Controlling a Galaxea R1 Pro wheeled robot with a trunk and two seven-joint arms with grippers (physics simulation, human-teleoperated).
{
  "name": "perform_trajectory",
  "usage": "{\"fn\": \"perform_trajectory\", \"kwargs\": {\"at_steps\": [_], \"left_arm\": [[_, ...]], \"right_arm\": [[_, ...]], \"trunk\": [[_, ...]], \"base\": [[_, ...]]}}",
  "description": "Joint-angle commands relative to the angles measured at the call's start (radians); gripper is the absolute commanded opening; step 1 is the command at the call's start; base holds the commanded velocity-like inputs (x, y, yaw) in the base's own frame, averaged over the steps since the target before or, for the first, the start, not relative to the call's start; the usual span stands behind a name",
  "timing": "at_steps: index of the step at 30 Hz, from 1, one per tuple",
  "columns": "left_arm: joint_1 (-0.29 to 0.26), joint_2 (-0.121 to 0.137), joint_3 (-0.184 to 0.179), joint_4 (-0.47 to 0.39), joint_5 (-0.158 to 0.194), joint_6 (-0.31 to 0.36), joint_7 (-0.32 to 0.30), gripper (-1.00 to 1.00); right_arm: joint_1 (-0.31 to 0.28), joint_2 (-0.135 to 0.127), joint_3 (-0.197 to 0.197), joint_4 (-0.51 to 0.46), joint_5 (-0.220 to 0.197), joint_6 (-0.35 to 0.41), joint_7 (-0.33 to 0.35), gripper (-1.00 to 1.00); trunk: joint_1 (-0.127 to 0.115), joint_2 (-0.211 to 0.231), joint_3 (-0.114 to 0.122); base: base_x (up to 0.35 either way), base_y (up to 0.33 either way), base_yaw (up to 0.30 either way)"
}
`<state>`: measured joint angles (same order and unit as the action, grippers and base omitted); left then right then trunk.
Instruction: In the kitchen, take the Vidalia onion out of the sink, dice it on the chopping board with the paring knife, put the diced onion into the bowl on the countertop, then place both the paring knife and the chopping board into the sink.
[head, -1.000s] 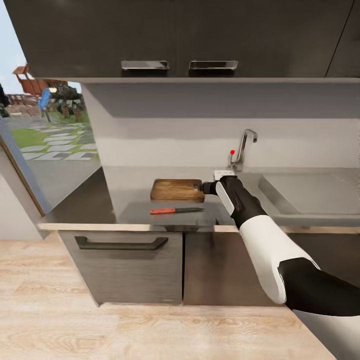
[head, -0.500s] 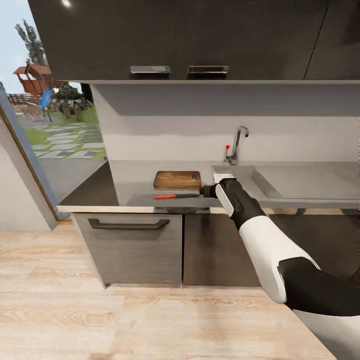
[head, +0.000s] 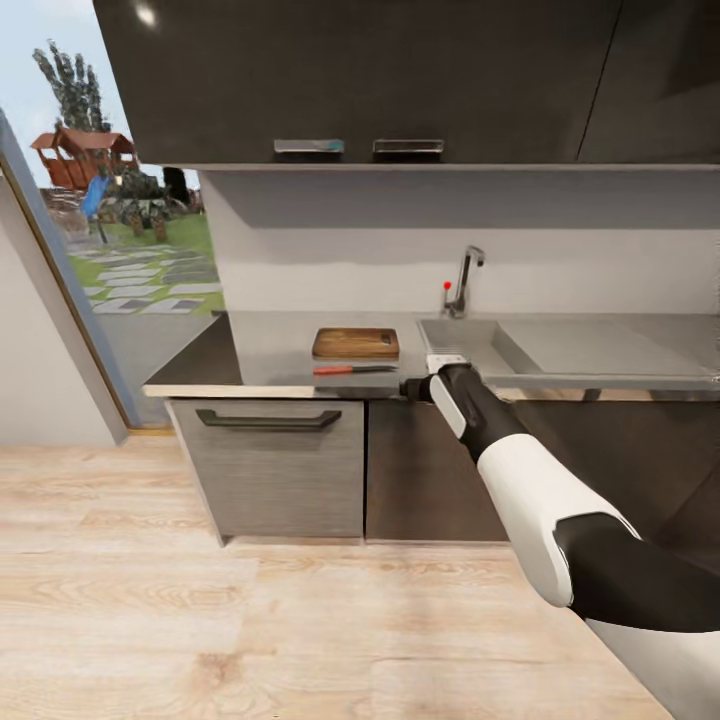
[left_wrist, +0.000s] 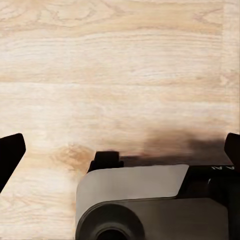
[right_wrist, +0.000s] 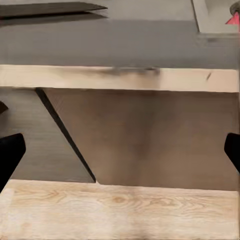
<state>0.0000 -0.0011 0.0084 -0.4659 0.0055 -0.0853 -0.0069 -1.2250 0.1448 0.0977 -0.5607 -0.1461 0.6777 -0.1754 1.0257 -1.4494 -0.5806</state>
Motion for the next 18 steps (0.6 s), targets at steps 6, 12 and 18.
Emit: {"fn": "perform_trajectory", "kwargs": {"at_steps": [6, 12, 18], "left_arm": [[0.000, 0.000, 0.001, 0.000, 0.000, -0.002, -0.001, 1.00], [0.000, 0.002, 0.001, -0.002, -0.001, -0.002, -0.001, 1.00], [0.000, 0.001, 0.001, -0.002, -0.001, -0.002, -0.001, 1.00]], "right_arm": [[-0.001, -0.002, 0.005, 0.145, -0.008, -0.131, -0.008, 1.00], [0.007, -0.007, 0.006, 0.449, -0.005, -0.474, -0.005, 1.00], [0.284, -0.017, 0.006, 0.535, 0.089, -0.804, -0.003, 1.00]], "trunk": [[-0.001, -0.001, -0.001], [-0.001, -0.001, -0.001], [-0.001, -0.001, -0.001]], "base": [[-0.319, 0.000, 0.000], [-0.102, 0.000, 0.000], [-0.006, 0.000, 0.000]]}}
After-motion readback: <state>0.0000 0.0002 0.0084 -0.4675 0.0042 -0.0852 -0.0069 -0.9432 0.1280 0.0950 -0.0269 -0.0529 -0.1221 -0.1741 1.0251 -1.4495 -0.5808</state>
